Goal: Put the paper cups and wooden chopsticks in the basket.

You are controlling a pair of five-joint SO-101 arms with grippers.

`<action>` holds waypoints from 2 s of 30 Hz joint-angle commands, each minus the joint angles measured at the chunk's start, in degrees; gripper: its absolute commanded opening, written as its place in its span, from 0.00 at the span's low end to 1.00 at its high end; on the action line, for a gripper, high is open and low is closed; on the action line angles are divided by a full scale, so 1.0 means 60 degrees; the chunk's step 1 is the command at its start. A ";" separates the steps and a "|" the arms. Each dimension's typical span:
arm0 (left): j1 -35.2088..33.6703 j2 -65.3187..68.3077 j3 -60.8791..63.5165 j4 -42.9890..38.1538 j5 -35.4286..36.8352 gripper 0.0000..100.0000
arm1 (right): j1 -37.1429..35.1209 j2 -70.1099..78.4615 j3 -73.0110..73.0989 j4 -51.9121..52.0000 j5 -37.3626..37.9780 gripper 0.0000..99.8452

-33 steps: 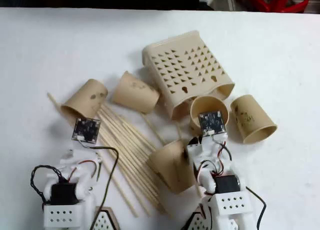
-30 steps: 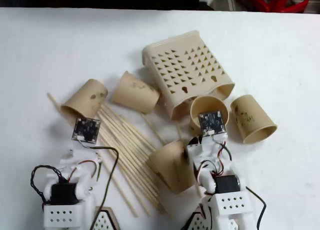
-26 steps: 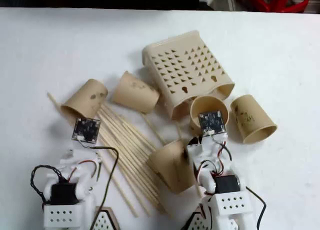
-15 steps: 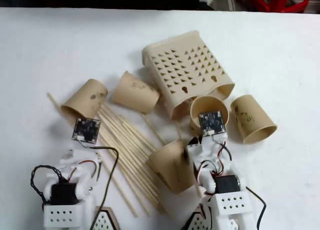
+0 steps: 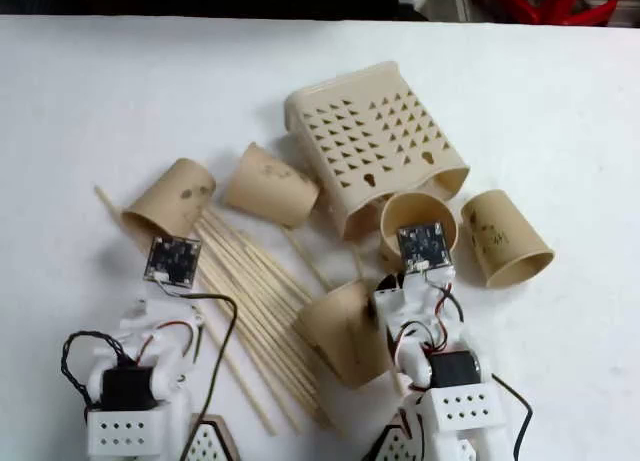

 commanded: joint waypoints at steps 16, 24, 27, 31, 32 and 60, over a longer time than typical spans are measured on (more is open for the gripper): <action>-0.0007 -0.0037 -0.0044 0.0044 -0.0044 0.02 | -0.0022 -0.0095 0.0073 0.0022 0.0103 0.04; -0.0022 -0.0037 -0.0044 0.0044 -0.0029 0.02 | -0.0198 -0.0095 0.0073 0.0022 0.0103 0.04; -0.0022 -0.0037 -0.0059 0.0015 -0.0088 0.02 | -0.0549 -0.0095 0.0073 0.0022 0.0103 0.04; -0.0081 -0.0051 -0.0703 -0.0542 -0.0088 0.02 | -0.1004 -0.0095 0.0073 0.0095 0.0103 0.04; -0.0081 -0.0051 -0.0952 -0.0733 -0.0088 0.02 | -0.1004 -0.0095 0.0073 0.0095 0.0103 0.04; -0.0051 -0.0051 -0.0879 -0.1509 -0.1890 0.02 | 0.1883 0.3040 -0.9905 0.4564 0.3223 0.11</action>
